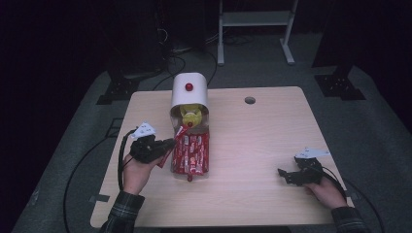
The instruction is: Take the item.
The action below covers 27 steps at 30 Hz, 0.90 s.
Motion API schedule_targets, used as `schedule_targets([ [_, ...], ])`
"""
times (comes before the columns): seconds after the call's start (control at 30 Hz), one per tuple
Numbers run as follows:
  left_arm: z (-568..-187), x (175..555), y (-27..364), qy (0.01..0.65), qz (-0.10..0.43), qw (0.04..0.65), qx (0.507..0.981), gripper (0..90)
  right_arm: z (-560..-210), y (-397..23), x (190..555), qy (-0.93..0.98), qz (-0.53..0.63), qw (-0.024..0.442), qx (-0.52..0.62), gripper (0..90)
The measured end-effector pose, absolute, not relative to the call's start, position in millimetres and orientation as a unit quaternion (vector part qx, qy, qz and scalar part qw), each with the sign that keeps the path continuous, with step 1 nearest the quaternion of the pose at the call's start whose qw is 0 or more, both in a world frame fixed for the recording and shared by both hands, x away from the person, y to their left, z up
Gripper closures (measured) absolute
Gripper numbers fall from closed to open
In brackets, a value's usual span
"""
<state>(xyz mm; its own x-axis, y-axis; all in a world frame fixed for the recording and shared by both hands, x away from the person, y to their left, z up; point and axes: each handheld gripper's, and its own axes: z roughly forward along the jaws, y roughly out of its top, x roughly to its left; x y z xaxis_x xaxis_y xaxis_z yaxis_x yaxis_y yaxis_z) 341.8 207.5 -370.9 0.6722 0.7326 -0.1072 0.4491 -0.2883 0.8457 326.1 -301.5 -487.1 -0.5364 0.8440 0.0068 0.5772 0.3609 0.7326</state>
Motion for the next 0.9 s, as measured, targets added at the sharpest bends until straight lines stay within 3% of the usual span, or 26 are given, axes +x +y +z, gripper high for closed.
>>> schedule_targets([
  [0.9,-378.3,343.4,244.3,0.417,0.168,0.443,0.775,86.0,-487.1,-301.5,325.9,0.803,0.352,0.189,0.442,11.3],
])
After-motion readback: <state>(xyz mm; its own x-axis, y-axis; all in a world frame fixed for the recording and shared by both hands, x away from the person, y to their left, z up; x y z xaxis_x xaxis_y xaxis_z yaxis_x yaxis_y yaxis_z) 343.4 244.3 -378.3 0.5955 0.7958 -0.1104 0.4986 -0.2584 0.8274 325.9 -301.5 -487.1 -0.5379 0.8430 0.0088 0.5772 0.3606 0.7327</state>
